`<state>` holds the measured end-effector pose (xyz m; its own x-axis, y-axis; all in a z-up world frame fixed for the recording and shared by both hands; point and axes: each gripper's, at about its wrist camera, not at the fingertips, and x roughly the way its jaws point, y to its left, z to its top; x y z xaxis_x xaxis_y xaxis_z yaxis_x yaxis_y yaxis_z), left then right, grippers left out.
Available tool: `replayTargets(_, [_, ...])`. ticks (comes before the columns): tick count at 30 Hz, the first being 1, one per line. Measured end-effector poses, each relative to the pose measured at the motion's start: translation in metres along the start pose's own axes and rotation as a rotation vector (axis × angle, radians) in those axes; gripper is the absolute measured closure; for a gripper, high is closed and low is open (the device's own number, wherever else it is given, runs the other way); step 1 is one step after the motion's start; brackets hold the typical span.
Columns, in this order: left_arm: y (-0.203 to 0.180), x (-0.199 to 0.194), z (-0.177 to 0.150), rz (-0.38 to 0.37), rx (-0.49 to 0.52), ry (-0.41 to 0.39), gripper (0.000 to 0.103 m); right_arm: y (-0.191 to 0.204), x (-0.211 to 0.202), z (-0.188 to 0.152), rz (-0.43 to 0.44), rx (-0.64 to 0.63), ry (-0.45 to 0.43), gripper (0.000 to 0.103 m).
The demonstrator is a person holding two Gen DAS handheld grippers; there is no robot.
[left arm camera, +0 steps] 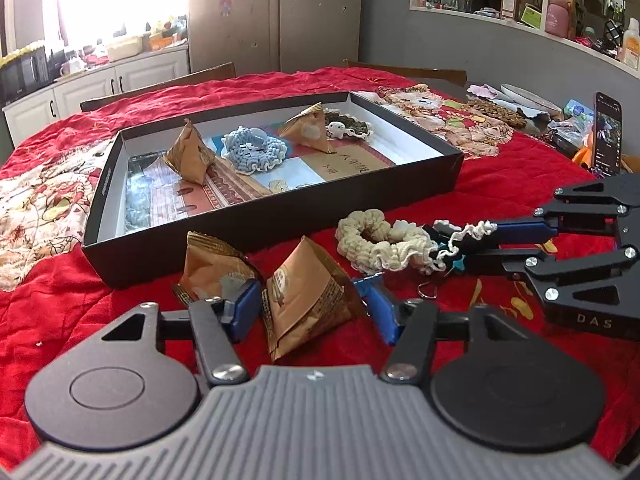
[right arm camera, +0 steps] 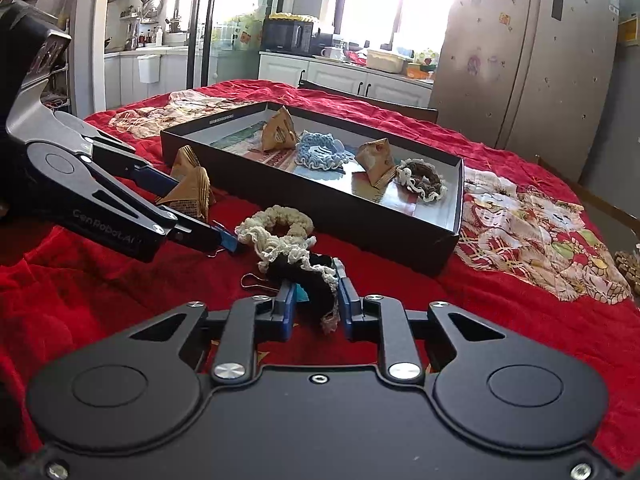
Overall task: Organize objects
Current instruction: 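Close the right gripper on the white lace scrunchie while the left moves to a brown packet, then close the left gripper on the brown paper packet and lift it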
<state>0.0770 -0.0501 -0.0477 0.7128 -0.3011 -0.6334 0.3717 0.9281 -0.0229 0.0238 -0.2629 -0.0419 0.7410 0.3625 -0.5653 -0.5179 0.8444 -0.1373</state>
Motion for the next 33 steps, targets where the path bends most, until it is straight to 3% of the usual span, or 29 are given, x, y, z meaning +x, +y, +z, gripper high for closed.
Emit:
replayTargets(14, [0.0016, 0.0025, 0.0007, 0.001, -0.011, 0.017, 0.05, 0.003, 0.0014, -0.0029, 0.008, -0.007, 0.007, 0.087])
replayTargets(33, [-0.0009, -0.0034, -0.001, 0.004, -0.002, 0.01, 0.055, -0.0018, -0.0074, -0.0002, 0.017, 0.023, -0.022, 0.09])
